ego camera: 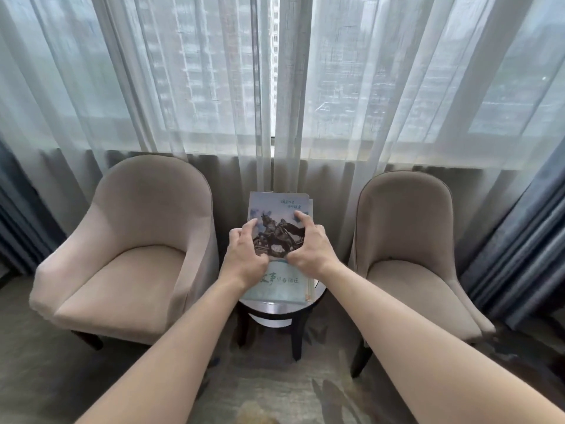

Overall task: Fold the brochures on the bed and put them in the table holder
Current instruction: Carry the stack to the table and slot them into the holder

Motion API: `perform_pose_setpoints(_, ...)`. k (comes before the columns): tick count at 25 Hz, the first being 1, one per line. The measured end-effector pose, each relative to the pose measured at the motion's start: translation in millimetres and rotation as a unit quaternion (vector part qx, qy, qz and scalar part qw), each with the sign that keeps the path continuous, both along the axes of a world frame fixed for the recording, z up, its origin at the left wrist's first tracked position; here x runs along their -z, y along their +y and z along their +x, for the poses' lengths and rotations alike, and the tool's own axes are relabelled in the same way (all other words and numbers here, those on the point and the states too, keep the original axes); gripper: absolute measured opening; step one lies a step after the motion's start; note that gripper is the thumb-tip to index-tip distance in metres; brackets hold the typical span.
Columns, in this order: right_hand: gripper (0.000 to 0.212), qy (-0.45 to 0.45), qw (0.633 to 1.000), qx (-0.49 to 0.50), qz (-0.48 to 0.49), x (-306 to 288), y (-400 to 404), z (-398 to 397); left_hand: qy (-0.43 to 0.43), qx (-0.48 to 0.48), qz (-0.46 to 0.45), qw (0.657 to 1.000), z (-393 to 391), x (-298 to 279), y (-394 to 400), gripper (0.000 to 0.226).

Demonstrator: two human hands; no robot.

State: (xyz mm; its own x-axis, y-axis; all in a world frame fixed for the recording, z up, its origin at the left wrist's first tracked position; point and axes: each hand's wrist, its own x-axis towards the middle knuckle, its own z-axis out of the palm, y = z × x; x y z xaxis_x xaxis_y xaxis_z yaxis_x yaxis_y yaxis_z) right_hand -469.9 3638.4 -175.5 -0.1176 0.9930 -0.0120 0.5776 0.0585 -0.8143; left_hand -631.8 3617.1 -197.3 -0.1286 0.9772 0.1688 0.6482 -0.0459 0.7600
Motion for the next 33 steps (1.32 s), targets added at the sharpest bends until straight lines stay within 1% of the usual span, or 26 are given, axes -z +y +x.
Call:
perform_pose_setpoints(4, 0.092, 0.004, 1.000, -0.006, -0.017, 20, 76, -6, 0.009, -0.006, -0.027, 1.000, -6, 19, 76, 0.077)
perform_pose_setpoints(10, 0.092, -0.011, 0.999, -0.019, -0.037, 59, 186, -10, 0.004, -0.028, -0.082, 0.996, -10, 58, 185, 0.090)
perform_pose_setpoints(16, 0.091, -0.024, 0.996, -0.015, -0.088, 108, 258, -8, 0.014, -0.019, -0.153, 0.988, -10, 104, 260, 0.109)
perform_pose_setpoints(21, 0.092, -0.056, 0.992, -0.005, -0.111, 166, 310, -9, 0.001, 0.005, -0.216, 0.976, -9, 162, 314, 0.122)
perform_pose_setpoints(24, 0.092, -0.055, 0.988, 0.010, -0.143, 208, 332, -12, -0.007, 0.017, -0.258, 0.966, -15, 204, 344, 0.121)
perform_pose_setpoints(27, 0.091, -0.052, 0.985, 0.017, -0.164, 252, 349, -16, -0.028, 0.025, -0.264, 0.964, -17, 244, 361, 0.114)
perform_pose_setpoints(33, 0.090, -0.034, 0.969, 0.001, -0.244, 342, 366, -18, -0.042, 0.021, -0.324, 0.945, -23, 325, 373, 0.099)
